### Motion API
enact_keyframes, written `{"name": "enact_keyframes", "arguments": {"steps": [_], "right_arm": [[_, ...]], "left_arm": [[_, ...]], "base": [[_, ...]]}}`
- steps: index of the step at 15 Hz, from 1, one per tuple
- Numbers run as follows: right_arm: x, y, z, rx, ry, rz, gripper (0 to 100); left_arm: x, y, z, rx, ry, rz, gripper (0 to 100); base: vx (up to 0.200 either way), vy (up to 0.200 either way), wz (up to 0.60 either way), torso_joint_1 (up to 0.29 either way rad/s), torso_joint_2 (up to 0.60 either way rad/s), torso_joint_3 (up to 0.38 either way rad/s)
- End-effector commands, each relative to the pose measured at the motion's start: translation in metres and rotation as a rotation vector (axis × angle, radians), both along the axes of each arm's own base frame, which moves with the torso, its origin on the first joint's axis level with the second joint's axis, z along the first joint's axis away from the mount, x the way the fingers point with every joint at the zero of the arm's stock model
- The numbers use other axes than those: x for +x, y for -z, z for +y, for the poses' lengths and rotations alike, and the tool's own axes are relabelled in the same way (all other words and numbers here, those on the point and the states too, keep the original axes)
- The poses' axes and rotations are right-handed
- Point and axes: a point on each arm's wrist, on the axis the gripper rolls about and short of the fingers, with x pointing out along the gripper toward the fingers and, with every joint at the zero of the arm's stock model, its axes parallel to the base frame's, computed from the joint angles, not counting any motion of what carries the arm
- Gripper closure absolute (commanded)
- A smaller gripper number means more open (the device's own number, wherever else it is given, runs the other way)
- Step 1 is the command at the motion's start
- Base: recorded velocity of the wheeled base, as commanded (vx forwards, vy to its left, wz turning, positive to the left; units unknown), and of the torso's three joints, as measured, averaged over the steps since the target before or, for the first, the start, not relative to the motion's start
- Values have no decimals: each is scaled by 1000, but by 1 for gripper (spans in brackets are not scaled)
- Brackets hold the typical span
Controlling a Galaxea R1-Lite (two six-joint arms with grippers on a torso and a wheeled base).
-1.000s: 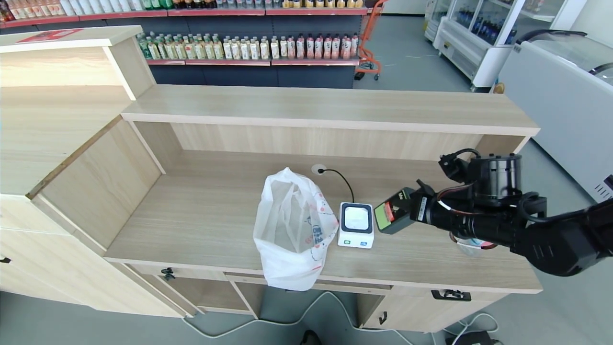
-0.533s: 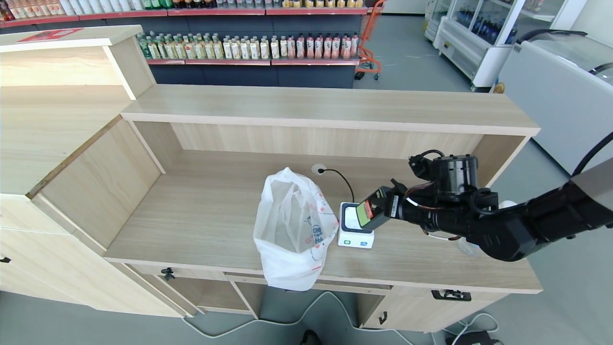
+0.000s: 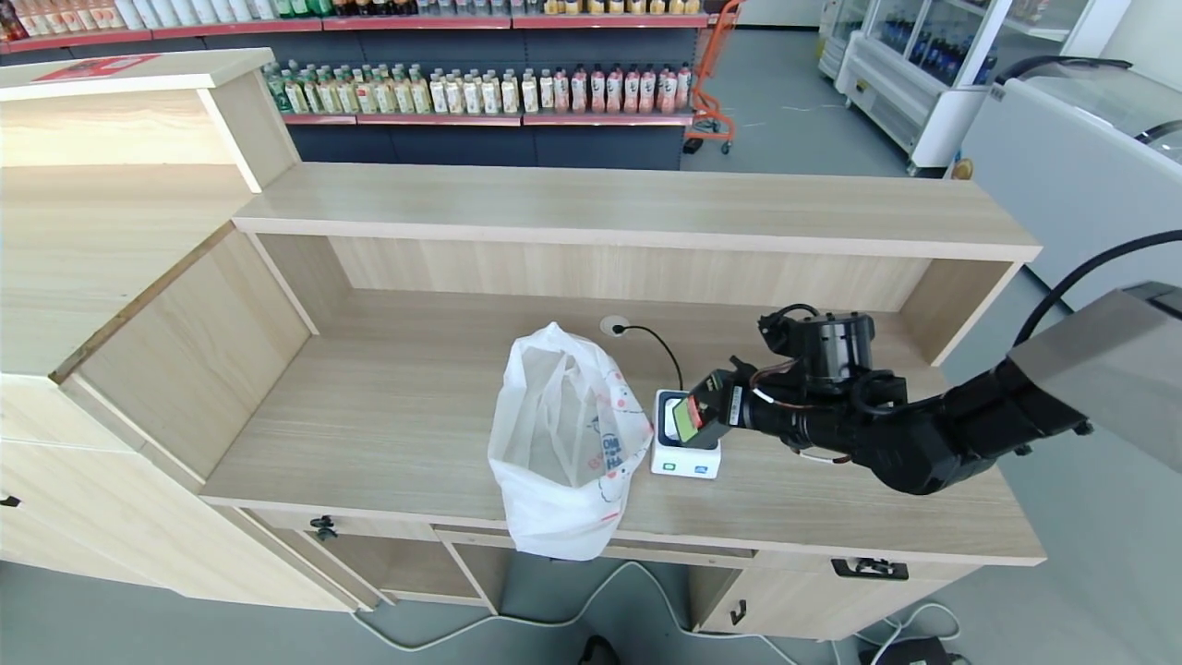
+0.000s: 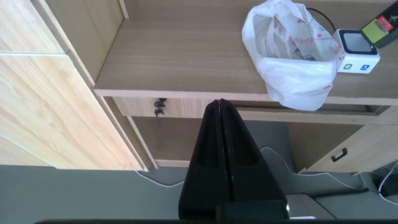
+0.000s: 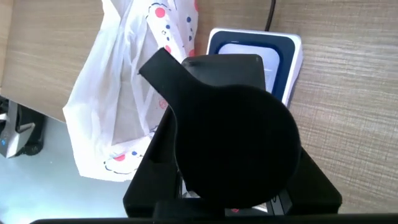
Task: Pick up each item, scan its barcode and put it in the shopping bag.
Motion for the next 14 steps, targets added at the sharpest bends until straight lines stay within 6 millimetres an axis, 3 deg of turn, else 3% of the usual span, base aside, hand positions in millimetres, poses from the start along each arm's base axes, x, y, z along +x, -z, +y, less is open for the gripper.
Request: {"name": "enact_keyframes", "arguments": {"steps": [1, 14], "right_arm": [[6, 9, 6, -5, -8, 11, 100], [25, 25, 21, -21, -41, -6, 100]], "left_arm": [[0, 0, 0, 0, 0, 0, 100], [0, 0, 0, 0, 0, 0, 100]], "base": [[0, 0, 0, 0, 0, 0], [0, 0, 0, 0, 0, 0]]}}
